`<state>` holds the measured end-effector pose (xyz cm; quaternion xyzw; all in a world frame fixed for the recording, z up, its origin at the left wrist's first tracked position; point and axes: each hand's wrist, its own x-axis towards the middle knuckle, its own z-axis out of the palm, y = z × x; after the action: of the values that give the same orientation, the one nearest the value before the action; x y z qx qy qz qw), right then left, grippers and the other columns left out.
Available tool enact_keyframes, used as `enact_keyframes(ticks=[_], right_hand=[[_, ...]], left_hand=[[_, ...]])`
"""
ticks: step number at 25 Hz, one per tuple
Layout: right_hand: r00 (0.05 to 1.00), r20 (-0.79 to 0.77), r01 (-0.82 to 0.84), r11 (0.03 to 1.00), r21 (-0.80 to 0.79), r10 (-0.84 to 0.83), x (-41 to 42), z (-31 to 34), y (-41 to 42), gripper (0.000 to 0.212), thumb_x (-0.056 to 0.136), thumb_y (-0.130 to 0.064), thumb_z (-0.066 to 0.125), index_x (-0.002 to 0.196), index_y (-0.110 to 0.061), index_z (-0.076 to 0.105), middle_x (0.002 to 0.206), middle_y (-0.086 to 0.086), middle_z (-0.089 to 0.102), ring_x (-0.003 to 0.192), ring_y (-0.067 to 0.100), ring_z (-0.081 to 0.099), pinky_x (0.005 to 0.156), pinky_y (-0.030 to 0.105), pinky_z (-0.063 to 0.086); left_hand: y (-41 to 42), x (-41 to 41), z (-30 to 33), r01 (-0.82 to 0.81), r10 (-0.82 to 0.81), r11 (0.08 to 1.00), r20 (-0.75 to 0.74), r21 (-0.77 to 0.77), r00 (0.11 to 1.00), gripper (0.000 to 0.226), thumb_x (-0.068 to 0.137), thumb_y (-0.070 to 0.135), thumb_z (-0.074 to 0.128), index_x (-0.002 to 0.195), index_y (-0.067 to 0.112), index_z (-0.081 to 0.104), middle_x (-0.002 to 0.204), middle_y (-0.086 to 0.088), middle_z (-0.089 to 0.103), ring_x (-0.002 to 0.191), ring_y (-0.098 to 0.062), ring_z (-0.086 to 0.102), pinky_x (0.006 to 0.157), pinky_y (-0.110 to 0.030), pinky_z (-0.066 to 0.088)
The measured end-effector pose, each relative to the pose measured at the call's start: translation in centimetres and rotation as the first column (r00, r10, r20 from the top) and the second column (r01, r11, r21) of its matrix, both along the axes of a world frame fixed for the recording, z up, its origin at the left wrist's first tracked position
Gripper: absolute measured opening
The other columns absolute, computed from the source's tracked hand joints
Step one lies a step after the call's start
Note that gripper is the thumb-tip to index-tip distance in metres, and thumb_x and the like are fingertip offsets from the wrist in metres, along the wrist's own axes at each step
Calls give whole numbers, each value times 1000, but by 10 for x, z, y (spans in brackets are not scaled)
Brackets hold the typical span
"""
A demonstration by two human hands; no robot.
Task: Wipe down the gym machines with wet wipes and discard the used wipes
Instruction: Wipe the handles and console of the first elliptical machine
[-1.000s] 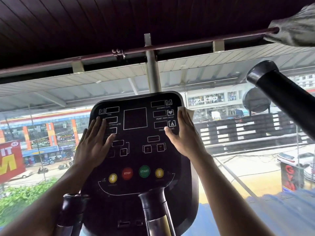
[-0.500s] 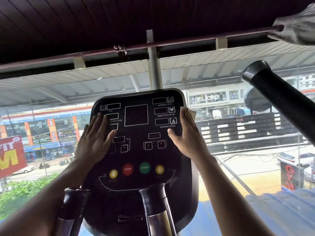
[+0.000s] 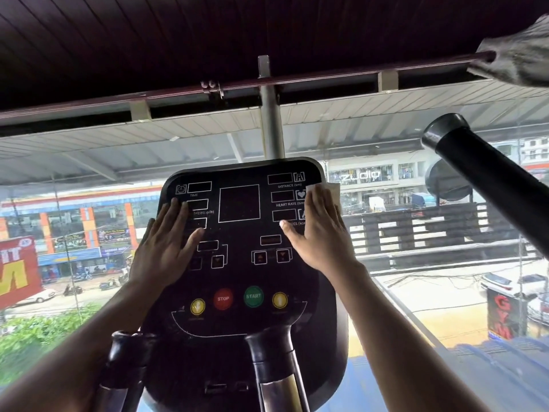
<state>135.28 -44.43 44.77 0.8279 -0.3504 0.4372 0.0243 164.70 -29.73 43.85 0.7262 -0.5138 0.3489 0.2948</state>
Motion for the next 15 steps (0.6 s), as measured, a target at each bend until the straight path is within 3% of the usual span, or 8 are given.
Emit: enact_keyframes(ticks=[3,7,10,14,15], right_hand=[[990,-57,123,987,-106,-130,5,-7,2,96,98,-67,37,162,-6,0,171,10,-5,157,23,-12,127,44,-8],[995,-71,69,996,-65,-73,28,46,-14,94,100,-68,31,162,-4,2,171,13,-1,158,23,-7,128,41,-6],[992,-127,13,995,-103,-26,44,50,-17,91,102,-63,33,161,-2,2,170,15,-2,158,26,-5,128,41,-4],[1000,4,-25,957,-288,27,46,30,-18,72,100,-39,57,155,0,32,161,20,29,153,37,21,126,48,22],[1000,24,20,964,-267,-14,45,31,-20,72,100,-42,54,155,-1,31,161,22,26,153,40,20,125,49,24]], left_hand=[[0,-1,0,-7,7,1000,0,7,1000,87,96,79,11,167,27,10,173,6,-1,159,-9,-4,130,-40,8],[-1,0,0,-13,13,1000,8,6,1000,87,96,78,10,167,27,10,173,6,0,159,-9,-4,130,-39,8],[-1,-3,1,-15,15,1000,3,-3,1000,87,96,77,12,166,26,12,173,5,2,160,-11,-1,130,-39,8],[-1,-2,1,-20,20,1000,9,-3,1000,88,95,79,9,166,27,11,173,5,2,160,-10,-2,130,-39,8],[-1,-2,1,-20,20,1000,10,-2,1000,88,95,79,9,166,27,11,174,6,2,159,-10,-3,130,-39,7]])
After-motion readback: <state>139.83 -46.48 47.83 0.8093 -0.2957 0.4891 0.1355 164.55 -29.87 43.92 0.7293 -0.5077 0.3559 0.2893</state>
